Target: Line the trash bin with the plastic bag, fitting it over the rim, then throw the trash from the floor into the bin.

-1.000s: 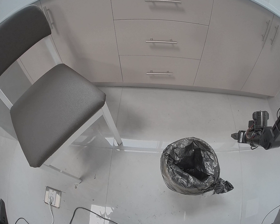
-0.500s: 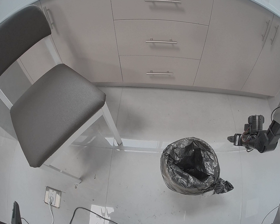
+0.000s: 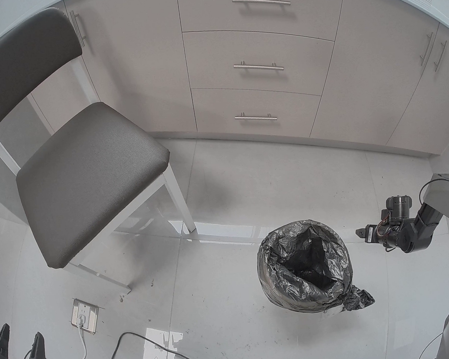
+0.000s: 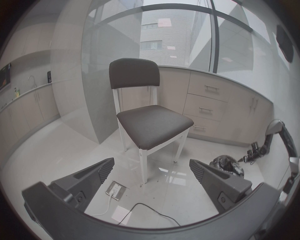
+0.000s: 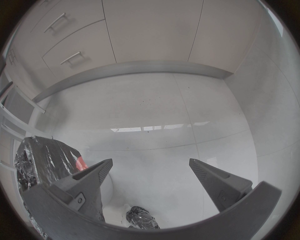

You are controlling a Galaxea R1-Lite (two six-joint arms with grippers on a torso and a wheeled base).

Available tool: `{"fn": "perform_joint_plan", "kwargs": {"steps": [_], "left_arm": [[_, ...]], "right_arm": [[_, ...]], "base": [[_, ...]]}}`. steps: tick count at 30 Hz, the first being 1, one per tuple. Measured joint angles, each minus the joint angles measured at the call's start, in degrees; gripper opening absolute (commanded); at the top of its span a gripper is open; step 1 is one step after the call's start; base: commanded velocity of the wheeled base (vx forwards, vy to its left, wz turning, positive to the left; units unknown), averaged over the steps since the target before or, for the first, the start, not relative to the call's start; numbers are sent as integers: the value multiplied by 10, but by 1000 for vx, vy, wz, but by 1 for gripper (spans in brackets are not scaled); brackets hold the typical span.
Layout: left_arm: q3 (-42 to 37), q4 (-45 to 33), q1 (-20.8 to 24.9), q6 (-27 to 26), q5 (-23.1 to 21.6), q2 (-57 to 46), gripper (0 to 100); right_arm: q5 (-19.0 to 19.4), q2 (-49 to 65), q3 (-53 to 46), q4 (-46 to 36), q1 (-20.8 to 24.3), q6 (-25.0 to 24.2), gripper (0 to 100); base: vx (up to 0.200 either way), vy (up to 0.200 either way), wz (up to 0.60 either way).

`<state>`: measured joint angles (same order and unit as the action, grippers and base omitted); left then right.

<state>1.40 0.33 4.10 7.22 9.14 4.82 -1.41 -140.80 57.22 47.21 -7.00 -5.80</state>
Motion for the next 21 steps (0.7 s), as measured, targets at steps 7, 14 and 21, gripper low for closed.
{"fn": "perform_joint_plan", "kwargs": {"steps": [7,14,21], "left_arm": [[-1,-2,2,-33,-13,2,100],[0,-3,2,-25,-10,3,100],[1,-3,2,-22,3,3,100]], "right_arm": [[0,-39,53,-45,2,0,100],[5,-66,149,-147,5,0,100],[6,-98,264,-230,12,-4,100]], "base": [[0,0,0],[0,0,0],[0,0,0]]}}
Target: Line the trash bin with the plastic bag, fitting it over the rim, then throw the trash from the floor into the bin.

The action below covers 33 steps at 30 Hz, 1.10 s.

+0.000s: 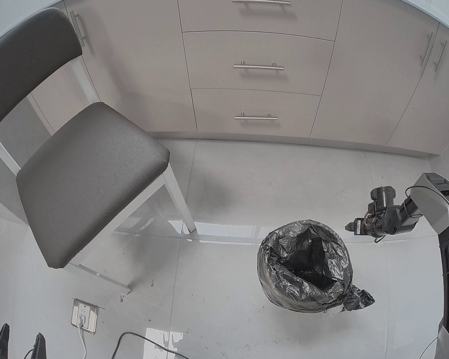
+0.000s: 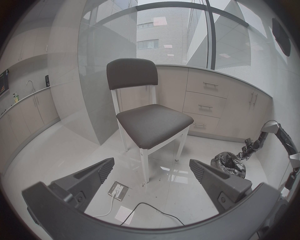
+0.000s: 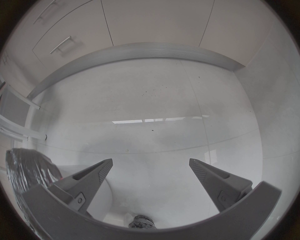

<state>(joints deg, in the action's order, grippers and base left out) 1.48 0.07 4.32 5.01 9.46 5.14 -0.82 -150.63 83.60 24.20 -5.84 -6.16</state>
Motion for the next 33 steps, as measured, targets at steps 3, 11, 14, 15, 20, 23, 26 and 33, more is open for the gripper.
{"fn": "perform_joint_plan", "kwargs": {"steps": [3,11,14,15,20,23,26,33], "left_arm": [[0,0,0,3,3,0,100],[-1,3,0,8,8,0,100],[-2,3,0,8,8,0,100],[-2,3,0,8,8,0,100],[-2,4,0,8,8,0,100],[-1,3,0,8,8,0,100],[-1,4,0,8,8,1,100],[-1,4,0,8,8,1,100]], "right_arm": [[0,-21,51,-38,5,-2,100],[4,-64,135,-145,18,-11,100],[10,-71,150,-175,20,-11,100],[13,-73,156,-191,20,-11,100],[25,-79,191,-261,21,-11,100],[42,-81,210,-310,20,-10,100],[52,-84,236,-351,20,-9,100],[57,-106,301,-475,18,-6,100]], "base": [[0,0,0],[0,0,0],[0,0,0],[0,0,0],[0,0,0],[0,0,0],[0,0,0],[0,0,0]]}}
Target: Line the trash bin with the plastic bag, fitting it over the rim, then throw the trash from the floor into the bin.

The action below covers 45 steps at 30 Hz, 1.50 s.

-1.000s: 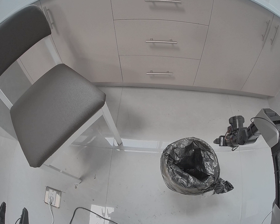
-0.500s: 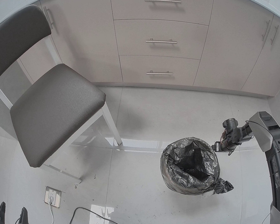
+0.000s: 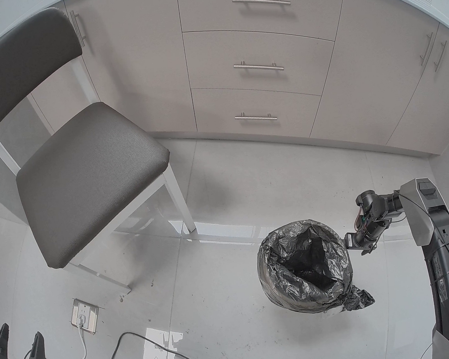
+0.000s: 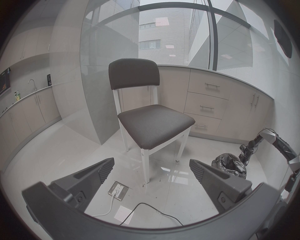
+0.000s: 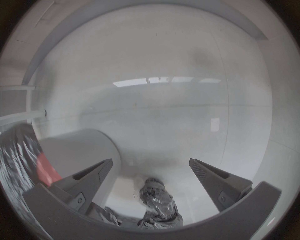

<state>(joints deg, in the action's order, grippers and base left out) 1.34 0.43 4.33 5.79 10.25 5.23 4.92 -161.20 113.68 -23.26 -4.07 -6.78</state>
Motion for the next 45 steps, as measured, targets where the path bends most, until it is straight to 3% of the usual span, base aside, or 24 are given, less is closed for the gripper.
{"fn": "perform_joint_plan", "kwargs": {"steps": [7,31,45], "left_arm": [[0,0,0,0,0,0,100],[0,0,0,0,0,0,100],[0,0,0,0,0,1,100]], "right_arm": [[-1,-40,8,-80,2,23,100],[-3,-85,9,-131,16,47,100],[-3,-95,9,-236,20,72,100]], "base": [[0,0,0],[0,0,0],[0,0,0]]}}
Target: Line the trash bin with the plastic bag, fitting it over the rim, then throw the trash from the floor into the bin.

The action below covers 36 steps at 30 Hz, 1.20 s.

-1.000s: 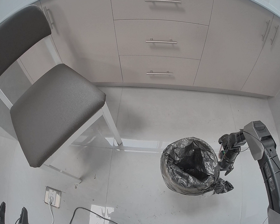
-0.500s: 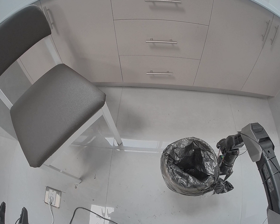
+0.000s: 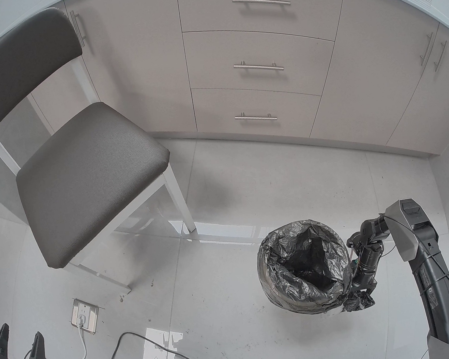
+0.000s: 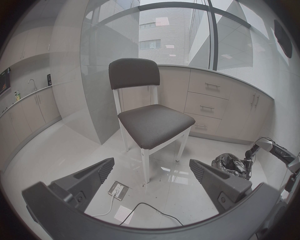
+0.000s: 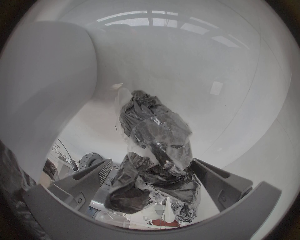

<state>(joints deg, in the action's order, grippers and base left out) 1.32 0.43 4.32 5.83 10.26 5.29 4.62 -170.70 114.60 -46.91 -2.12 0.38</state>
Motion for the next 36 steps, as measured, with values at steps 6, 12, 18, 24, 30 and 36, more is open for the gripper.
{"fn": "perform_joint_plan", "kwargs": {"steps": [6,12,18,24,30,36], "left_arm": [[0,0,0,0,0,0,100],[0,0,0,0,0,0,100],[0,0,0,0,0,0,100],[0,0,0,0,0,1,100],[0,0,0,0,0,1,100],[0,0,0,-1,-4,1,100]], "right_arm": [[-2,-6,0,-3,0,1,100],[-3,-10,0,-1,0,1,100],[-4,-12,0,0,0,1,0],[-3,-12,0,-1,0,1,0],[-3,-12,0,-2,0,2,0],[0,-9,0,-19,0,11,0]], "base": [[0,0,0],[0,0,0],[0,0,0],[0,0,0],[0,0,0],[0,0,0]]}}
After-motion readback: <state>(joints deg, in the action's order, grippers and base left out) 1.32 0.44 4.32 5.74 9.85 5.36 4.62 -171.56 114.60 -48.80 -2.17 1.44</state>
